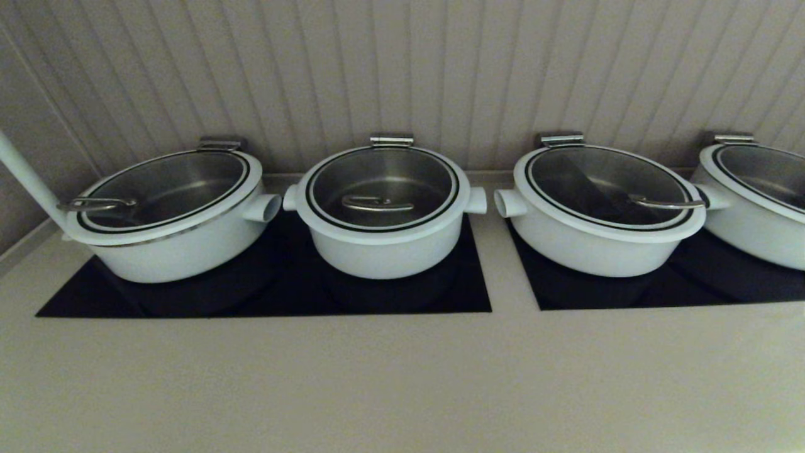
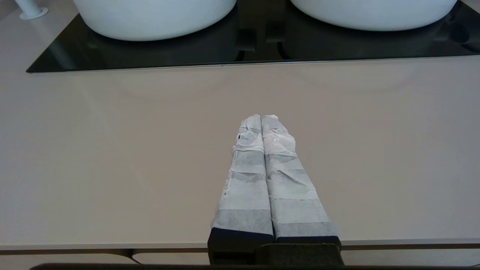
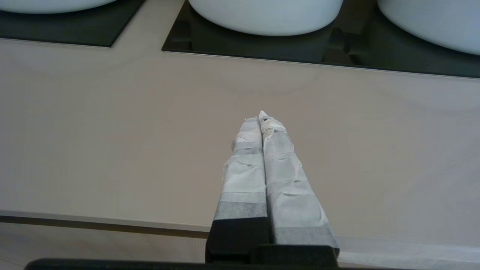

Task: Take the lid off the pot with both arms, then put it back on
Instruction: Open the food pot lid a small opening with the left arm

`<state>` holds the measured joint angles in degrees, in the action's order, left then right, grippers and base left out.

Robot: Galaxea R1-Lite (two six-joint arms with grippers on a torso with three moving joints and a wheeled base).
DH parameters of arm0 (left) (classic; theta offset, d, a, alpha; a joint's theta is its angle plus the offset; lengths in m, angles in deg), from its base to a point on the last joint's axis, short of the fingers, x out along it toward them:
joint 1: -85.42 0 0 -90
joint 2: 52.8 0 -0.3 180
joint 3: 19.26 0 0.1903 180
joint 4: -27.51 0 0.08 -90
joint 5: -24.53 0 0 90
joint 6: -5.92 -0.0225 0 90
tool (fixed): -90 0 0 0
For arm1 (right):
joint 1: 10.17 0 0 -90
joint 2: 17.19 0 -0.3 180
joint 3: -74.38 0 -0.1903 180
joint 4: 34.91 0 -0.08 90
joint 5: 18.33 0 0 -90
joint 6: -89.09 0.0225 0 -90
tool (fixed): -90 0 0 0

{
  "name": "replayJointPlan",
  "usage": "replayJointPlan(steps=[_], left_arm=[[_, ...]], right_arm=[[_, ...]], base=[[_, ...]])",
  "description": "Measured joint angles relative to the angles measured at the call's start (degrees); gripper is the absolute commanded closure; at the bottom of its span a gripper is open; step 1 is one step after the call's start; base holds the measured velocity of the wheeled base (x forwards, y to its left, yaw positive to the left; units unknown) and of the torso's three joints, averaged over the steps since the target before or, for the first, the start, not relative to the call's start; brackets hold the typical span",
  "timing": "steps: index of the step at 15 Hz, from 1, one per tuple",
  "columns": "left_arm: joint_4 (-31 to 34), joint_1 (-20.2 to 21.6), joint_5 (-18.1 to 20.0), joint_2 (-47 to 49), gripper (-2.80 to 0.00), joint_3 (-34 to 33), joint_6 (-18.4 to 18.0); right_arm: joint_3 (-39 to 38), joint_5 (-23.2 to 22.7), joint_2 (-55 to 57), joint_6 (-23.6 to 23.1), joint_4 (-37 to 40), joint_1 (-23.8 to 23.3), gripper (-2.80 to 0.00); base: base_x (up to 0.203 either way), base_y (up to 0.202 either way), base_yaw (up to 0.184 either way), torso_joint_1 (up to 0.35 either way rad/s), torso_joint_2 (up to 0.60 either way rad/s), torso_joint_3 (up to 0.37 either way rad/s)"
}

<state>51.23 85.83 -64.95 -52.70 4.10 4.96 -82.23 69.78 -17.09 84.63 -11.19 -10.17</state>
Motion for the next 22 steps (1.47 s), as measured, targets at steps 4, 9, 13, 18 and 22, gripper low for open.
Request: replayJointPlan(steps=[4, 9, 13, 18, 22], left_arm=[[0.0, 0.0, 0.0, 0.0, 0.00, 0.0, -0.1], [0.0, 0.0, 0.2, 0.0, 0.00, 0.0, -0.5], [-0.1, 0.0, 0.3, 0.0, 0.00, 0.0, -2.0], [-3.9, 0.0, 0.7, 0.0, 0.00, 0.5, -3.3], [-3.6, 0.0, 1.8, 0.0, 0.00, 3.4, -3.6]], right_arm=[[0.0, 0.0, 0.0, 0.0, 0.0, 0.0, 0.00], [0.0, 0.0, 0.0, -0.1, 0.0, 0.0, 0.00], [0.0, 0.0, 0.0, -0.1, 0.0, 0.0, 0.00], [0.0, 0.0, 0.0, -0.1, 0.0, 0.0, 0.00], [0.0, 0.0, 0.0, 0.0, 0.0, 0.0, 0.00]], base=[[0.000, 0.000, 0.000, 0.000, 0.00, 0.000], [0.000, 0.000, 0.000, 0.000, 0.00, 0.000], [0.000, 0.000, 0.000, 0.000, 0.00, 0.000], [0.000, 0.000, 0.000, 0.000, 0.00, 0.000], [0.000, 0.000, 0.000, 0.000, 0.00, 0.000]])
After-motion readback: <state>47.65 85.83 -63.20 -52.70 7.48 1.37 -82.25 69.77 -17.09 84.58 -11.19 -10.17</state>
